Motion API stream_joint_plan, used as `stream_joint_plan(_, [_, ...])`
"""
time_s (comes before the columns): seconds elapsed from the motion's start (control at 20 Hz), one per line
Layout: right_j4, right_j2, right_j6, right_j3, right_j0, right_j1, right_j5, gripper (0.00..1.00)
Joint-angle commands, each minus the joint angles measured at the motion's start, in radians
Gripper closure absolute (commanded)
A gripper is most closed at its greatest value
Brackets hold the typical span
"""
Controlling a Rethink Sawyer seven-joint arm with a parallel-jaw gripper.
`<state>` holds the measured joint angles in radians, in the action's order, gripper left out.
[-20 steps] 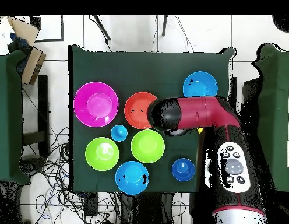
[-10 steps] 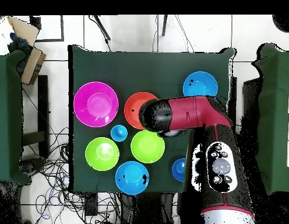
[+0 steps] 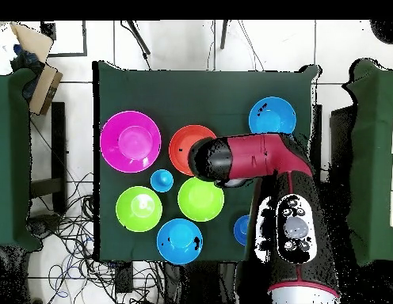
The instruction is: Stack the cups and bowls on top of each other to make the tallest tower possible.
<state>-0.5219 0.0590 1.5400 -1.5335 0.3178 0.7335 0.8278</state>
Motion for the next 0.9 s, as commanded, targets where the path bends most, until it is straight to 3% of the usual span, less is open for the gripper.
stream_joint_plan(0.05, [-0.045, 0.005, 0.122, -0.023, -0.035, -0.076, -0.082, 1.00])
stream_joint_plan(0.9, [-0.005, -0.016, 0.102, -0.016, -0.046, -0.081, -0.082, 1.00])
